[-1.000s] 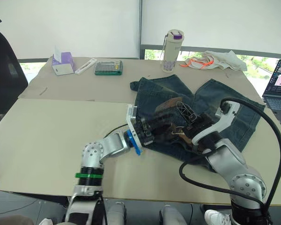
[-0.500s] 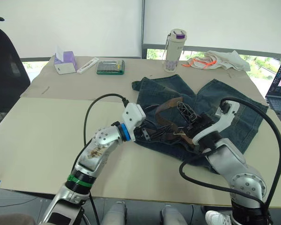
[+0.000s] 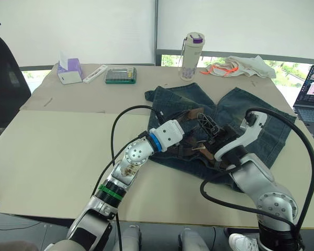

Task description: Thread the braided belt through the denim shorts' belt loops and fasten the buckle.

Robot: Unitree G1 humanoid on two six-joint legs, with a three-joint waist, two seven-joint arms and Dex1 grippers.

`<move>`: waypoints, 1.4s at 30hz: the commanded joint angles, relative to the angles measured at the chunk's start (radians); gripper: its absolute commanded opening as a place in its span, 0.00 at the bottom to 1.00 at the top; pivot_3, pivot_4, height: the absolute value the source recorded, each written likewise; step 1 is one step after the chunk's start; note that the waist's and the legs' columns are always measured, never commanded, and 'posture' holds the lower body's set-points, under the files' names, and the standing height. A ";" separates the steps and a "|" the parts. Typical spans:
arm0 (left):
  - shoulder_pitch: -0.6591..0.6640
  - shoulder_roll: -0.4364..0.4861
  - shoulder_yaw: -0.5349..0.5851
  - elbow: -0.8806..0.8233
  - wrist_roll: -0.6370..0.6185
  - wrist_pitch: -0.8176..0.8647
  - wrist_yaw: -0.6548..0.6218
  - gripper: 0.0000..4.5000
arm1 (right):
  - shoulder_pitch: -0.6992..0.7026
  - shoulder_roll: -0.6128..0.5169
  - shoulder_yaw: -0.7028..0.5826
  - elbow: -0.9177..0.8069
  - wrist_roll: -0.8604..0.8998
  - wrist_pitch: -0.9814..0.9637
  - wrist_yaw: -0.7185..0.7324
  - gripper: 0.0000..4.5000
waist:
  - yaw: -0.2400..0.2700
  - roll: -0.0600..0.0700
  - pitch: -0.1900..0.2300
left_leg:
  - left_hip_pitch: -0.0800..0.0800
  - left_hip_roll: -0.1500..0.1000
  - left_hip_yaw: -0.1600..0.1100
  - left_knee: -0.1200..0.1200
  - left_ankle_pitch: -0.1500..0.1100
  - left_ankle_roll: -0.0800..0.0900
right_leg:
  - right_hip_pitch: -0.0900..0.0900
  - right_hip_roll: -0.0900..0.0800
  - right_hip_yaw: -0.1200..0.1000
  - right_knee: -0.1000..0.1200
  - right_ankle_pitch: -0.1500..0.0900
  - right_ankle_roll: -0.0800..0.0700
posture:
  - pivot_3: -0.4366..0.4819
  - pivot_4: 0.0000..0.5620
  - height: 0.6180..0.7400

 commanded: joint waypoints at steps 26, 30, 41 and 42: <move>0.044 -0.195 0.567 -0.112 -1.085 0.901 -0.047 0.00 | 0.124 -0.251 0.033 0.043 -0.442 -0.035 0.476 0.85 | -0.018 0.000 0.000 | 0.001 0.000 -0.001 0.004 0.000 0.000 | 0.002 0.000 -0.001 0.002 0.000 0.001 | 0.48 0.27 1.00; 0.037 -0.178 0.641 -0.068 -1.183 0.984 -0.009 0.00 | 0.153 -0.245 0.058 0.105 -0.527 -0.041 0.560 0.85 | -0.019 0.000 0.000 | 0.001 0.000 -0.001 0.005 0.000 0.000 | 0.003 0.000 -0.001 0.002 0.000 0.001 | 0.48 0.27 1.00; 0.028 -0.174 0.736 -0.026 -1.269 1.012 0.075 0.00 | 0.205 -0.225 0.161 0.240 -0.766 -0.053 0.691 0.12 | -0.020 0.000 0.000 | 0.002 0.000 -0.001 0.005 0.000 0.000 | 0.003 0.001 -0.001 0.002 0.000 0.001 | 0.48 0.27 1.00; 0.026 -0.171 0.739 -0.022 -1.272 1.012 0.077 0.00 | 0.212 -0.231 0.167 0.249 -0.784 -0.043 0.698 0.05 | -0.021 0.000 0.000 | 0.002 0.000 -0.001 0.005 0.000 0.000 | 0.003 0.001 -0.001 0.002 0.000 0.001 | 0.48 0.27 1.00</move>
